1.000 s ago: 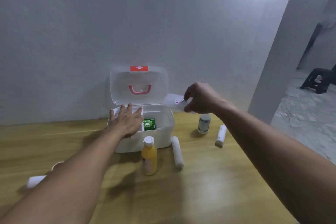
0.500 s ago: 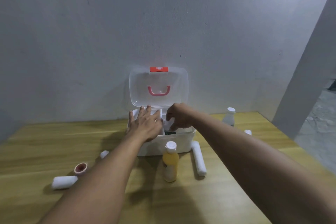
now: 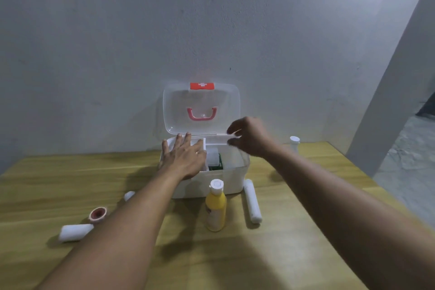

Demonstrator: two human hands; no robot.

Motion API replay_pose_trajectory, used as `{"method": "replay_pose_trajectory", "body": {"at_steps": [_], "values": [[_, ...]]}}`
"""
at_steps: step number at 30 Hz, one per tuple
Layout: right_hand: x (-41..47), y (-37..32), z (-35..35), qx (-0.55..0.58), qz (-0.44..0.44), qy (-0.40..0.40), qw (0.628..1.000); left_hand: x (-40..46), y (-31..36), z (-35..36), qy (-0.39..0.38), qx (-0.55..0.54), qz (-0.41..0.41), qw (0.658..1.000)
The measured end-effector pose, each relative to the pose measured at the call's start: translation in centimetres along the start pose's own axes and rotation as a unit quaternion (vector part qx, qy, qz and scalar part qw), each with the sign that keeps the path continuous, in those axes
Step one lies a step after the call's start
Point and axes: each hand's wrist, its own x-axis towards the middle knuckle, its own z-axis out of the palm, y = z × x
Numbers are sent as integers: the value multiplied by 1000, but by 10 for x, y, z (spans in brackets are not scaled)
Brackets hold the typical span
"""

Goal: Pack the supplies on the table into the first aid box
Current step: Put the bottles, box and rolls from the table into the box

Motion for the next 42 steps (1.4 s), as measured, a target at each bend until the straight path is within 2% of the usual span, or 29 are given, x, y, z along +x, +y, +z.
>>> {"method": "replay_pose_trajectory", "body": {"at_steps": [2, 3, 5, 7, 9, 14, 21, 25, 32, 37, 42], "values": [[-2, 23, -23, -65, 32, 65, 995, 1, 0, -1, -7, 6, -3, 1000], [-6, 35, -34, -113, 61, 72, 989, 2, 1, -2, -10, 9, -4, 1000], [-16, 56, -49, -199, 125, 31, 972, 2, 1, -2, -11, 13, -5, 1000], [-28, 70, -53, -228, 145, -25, 963, 2, 0, -2, -11, 11, -6, 1000], [-36, 79, -53, -202, 146, -35, 968, 2, 0, -2, -12, 9, -7, 1000], [-43, 77, -56, -140, 114, 37, 983, 0, -1, -2, -10, 5, -9, 1000], [-32, -1, -82, -58, -3, 145, 988, -2, 0, -4, -17, -4, -10, 1000], [-34, -38, -61, 15, -31, 92, 995, -2, 0, -5, -15, -12, -5, 1000], [-37, -45, 4, 37, -39, -10, 998, -3, 1, -3, 0, -1, -5, 1000], [-35, -41, 15, 53, -41, -22, 998, -4, 1, -4, -1, 10, 0, 1000], [-41, -43, -5, 59, -36, -32, 997, -3, 1, -3, -2, 9, -4, 1000]]}}
